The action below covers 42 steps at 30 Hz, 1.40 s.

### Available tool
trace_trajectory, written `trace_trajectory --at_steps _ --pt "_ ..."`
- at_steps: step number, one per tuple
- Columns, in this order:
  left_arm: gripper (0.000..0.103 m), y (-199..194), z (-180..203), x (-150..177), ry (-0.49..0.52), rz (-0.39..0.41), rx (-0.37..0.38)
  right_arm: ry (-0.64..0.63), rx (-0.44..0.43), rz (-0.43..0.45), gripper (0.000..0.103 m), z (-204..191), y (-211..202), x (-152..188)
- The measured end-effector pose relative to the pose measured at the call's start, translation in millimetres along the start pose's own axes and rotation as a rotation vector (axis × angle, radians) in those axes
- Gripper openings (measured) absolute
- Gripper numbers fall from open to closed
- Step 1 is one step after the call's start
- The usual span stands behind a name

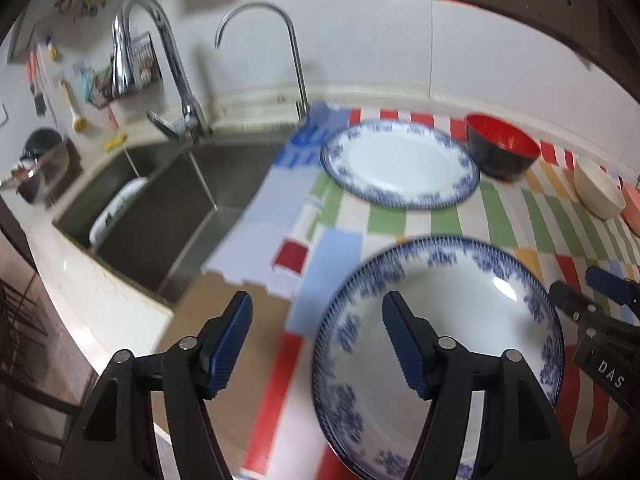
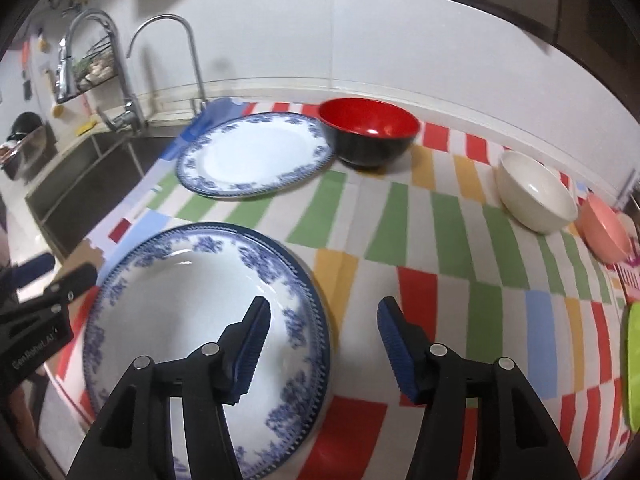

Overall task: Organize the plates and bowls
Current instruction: 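Carry the large plate with both grippers toward the smaller blue-and-white plate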

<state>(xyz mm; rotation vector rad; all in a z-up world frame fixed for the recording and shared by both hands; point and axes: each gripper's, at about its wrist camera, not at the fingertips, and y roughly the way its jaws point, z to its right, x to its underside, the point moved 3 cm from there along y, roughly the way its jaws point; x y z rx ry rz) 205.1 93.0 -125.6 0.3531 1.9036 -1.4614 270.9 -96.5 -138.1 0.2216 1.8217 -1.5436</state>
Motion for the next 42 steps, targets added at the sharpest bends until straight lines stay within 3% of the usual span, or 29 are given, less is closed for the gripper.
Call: trace_trajectory --at_steps 4,8,18,29,36,42 --pt "0.075 -1 -10 -21 0.048 0.06 0.013 0.018 -0.001 0.057 0.057 -12 -8 -18" --pt "0.075 12 -23 -44 0.106 0.086 0.088 0.104 0.014 0.094 0.057 -22 -11 -33" --pt "0.075 49 -59 -105 0.24 0.157 0.212 0.346 0.213 0.163 0.057 -46 -1 -74" --pt "0.075 111 -57 -156 0.301 0.168 0.284 0.438 0.337 0.113 0.057 -42 37 -116" --pt "0.075 155 -34 -168 0.328 0.103 0.334 0.45 0.357 0.074 0.056 -34 68 -125" --pt "0.074 191 -18 -172 0.353 0.06 0.336 0.466 0.342 -0.012 0.052 -25 107 -126"
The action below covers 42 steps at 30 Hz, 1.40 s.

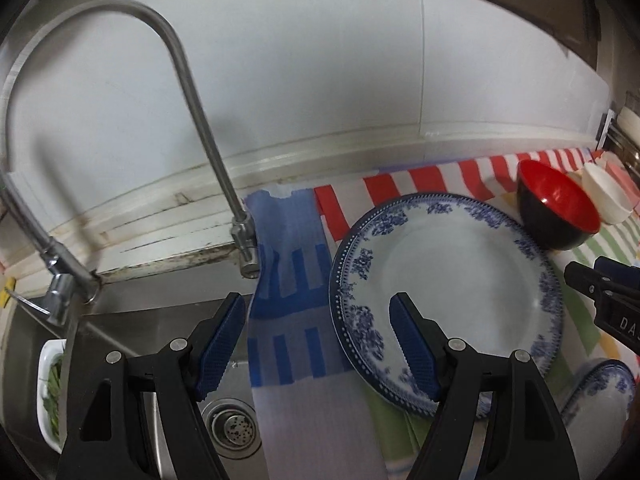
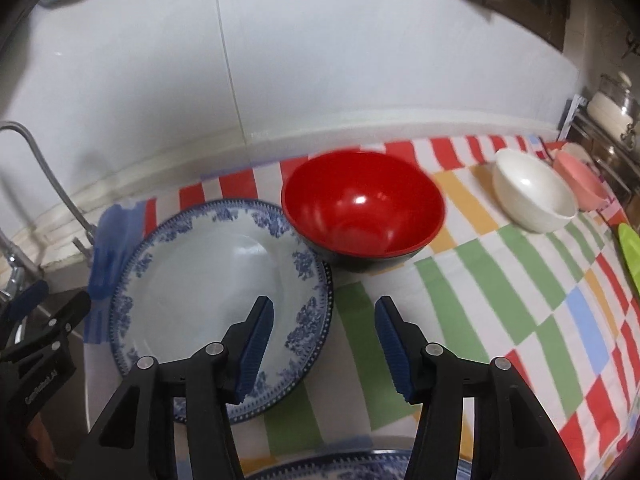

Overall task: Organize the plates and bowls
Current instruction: 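Lower the large plate with both grippers onto the smaller plate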

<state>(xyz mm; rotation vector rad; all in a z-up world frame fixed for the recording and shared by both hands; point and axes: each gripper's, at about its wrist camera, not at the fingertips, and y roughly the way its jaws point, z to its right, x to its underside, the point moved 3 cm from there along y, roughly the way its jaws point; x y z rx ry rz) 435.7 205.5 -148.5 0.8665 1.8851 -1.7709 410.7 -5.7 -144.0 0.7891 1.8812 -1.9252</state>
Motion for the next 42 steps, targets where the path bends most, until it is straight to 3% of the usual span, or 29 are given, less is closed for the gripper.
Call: trace_trajectory --at_steps 10,23,27,42 --pt "0.068 47 5 -3 -0.001 -0.073 0.063 0.009 0.005 -0.074 0.047 -3 37 1" --pt "0.055 69 8 -5 -0.015 -0.112 0.121 0.023 -0.007 -0.099 0.042 -2 52 0" --pt "0.038 70 9 -7 -0.048 -0.124 0.162 0.028 -0.025 -0.099 0.036 -4 55 -2" --pt "0.036 48 -1 -10 -0.057 -0.082 0.092 0.031 -0.067 -0.09 0.034 -12 46 -6"
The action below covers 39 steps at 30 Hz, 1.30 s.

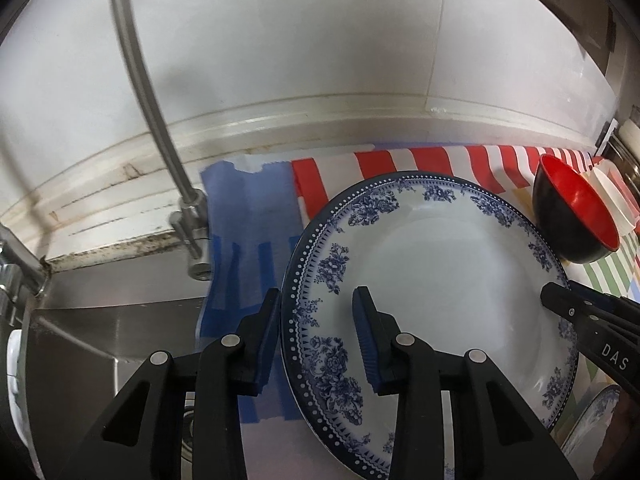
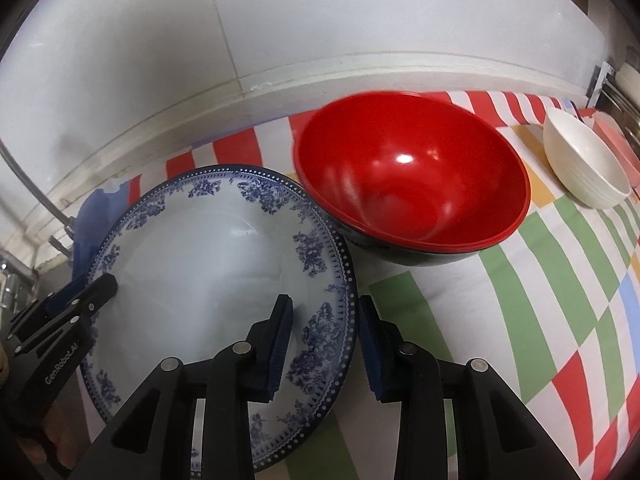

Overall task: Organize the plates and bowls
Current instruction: 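Lower the large plate with both grippers onto the smaller plate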

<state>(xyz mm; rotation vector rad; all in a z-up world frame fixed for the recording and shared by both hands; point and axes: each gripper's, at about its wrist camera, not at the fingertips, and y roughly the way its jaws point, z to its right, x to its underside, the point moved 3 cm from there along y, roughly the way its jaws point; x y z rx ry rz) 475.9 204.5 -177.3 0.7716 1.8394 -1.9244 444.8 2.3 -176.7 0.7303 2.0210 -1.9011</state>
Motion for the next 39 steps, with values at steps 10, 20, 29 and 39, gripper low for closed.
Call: trace_trajectory --at_steps 10,20,29,39 --pt "0.036 -50 -10 11 -0.019 0.05 -0.017 -0.036 -0.023 0.037 0.034 -13 -39 8" --pt "0.036 -104 0 27 -0.023 0.077 -0.025 -0.046 -0.035 0.07 0.034 -9 -86 26" --pt "0.036 -147 35 52 -0.045 0.09 -0.024 -0.055 -0.041 0.102 0.034 20 -129 50" --pt "0.036 -165 81 93 -0.056 0.04 -0.003 -0.06 -0.017 0.075 0.034 68 -150 88"
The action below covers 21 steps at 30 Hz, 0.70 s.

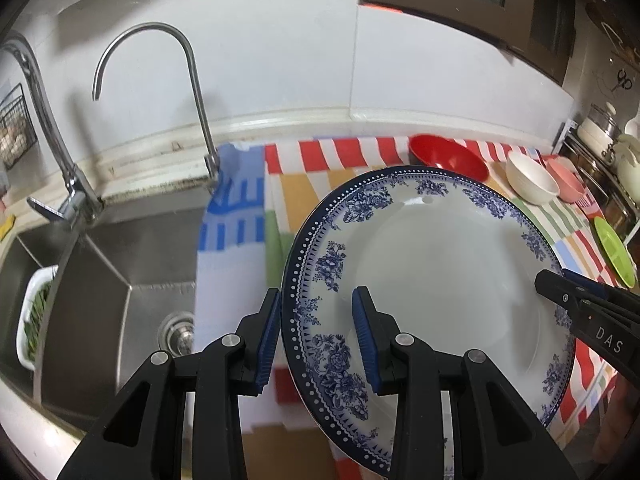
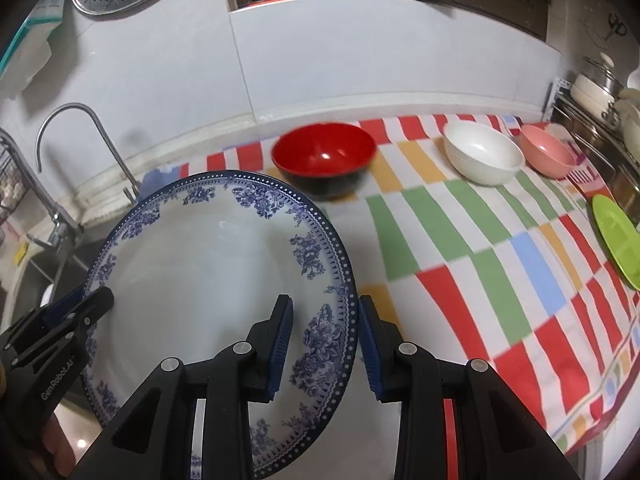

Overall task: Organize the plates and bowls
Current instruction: 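Lower the large plate with both grippers onto the smaller plate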

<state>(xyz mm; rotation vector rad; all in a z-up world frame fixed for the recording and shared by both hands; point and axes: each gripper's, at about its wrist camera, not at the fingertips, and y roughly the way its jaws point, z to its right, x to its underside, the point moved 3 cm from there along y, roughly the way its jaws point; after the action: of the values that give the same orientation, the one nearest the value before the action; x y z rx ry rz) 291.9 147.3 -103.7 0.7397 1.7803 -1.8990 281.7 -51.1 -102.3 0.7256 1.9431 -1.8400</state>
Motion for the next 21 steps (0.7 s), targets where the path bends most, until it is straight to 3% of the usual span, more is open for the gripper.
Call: trace_trajectory --at_steps 21 --pt "0.036 6 49 71 -0.025 -0.131 -0.013 -0.029 0.01 -0.107 0.034 54 3 63"
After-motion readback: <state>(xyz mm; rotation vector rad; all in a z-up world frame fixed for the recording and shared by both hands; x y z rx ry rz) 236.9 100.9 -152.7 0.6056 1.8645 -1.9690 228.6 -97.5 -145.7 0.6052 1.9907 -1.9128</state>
